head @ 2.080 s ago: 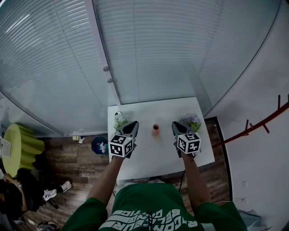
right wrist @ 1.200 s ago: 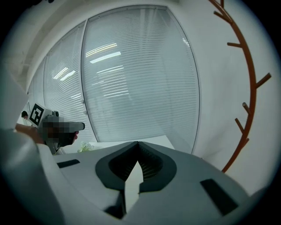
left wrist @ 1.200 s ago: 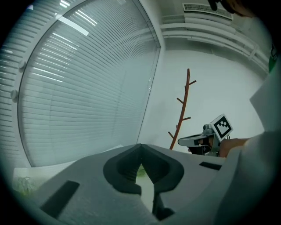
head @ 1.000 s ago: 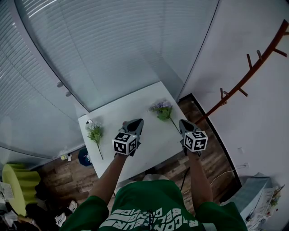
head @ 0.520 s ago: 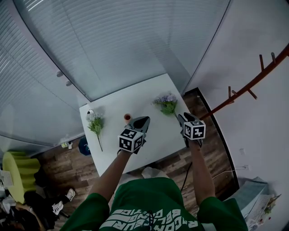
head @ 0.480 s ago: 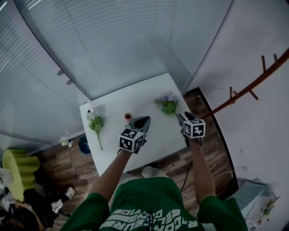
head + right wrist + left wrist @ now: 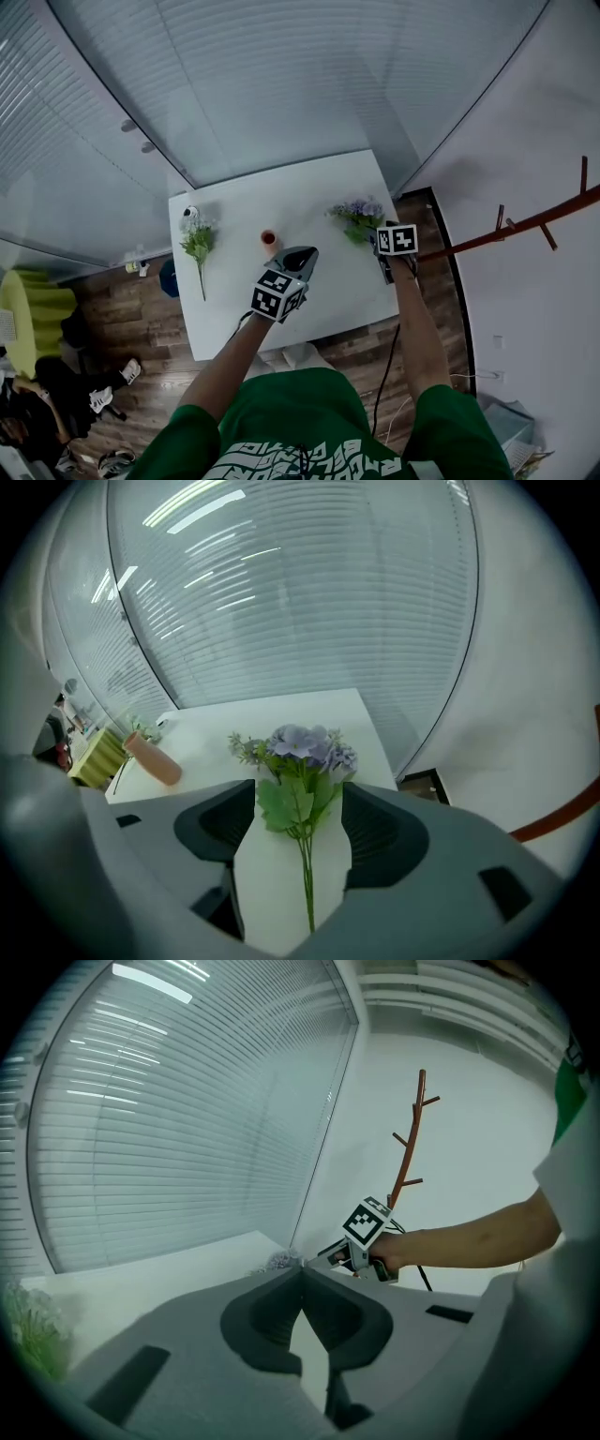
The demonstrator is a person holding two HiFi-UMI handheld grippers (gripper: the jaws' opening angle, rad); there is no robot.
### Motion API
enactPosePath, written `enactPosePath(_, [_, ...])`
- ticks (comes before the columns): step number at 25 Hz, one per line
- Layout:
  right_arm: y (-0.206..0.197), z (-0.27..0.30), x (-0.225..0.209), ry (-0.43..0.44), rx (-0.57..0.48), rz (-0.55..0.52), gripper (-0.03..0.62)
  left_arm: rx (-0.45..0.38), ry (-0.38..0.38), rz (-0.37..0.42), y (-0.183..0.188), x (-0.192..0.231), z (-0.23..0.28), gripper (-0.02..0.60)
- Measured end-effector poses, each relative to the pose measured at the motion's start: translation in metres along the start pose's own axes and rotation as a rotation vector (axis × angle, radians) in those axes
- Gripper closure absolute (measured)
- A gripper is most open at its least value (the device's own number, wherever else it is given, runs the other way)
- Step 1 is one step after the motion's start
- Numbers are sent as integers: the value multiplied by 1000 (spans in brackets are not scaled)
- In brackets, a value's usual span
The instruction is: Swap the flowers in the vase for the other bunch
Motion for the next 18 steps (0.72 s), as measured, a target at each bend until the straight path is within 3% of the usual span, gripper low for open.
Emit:
enactPosePath(14, [1,111,-5,52,265,-111,323,38,61,-60,-3,23,28,574])
enactPosePath(15, [1,112,-5,46,262,-118,340,39,66,-63,-3,25,29,574])
enactPosePath(18, [4,110,-6,40,229,-108,472,38,78,-67,-4,29,30,574])
Point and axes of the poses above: the fingertips, and each gripper's own axes: z forward along the fingers, x to its left, y out of its top, the point moved 10 cm from there along -z, backward along the fingers, and after that the axes turned 3 degrees about x, right-handed, at the moved point
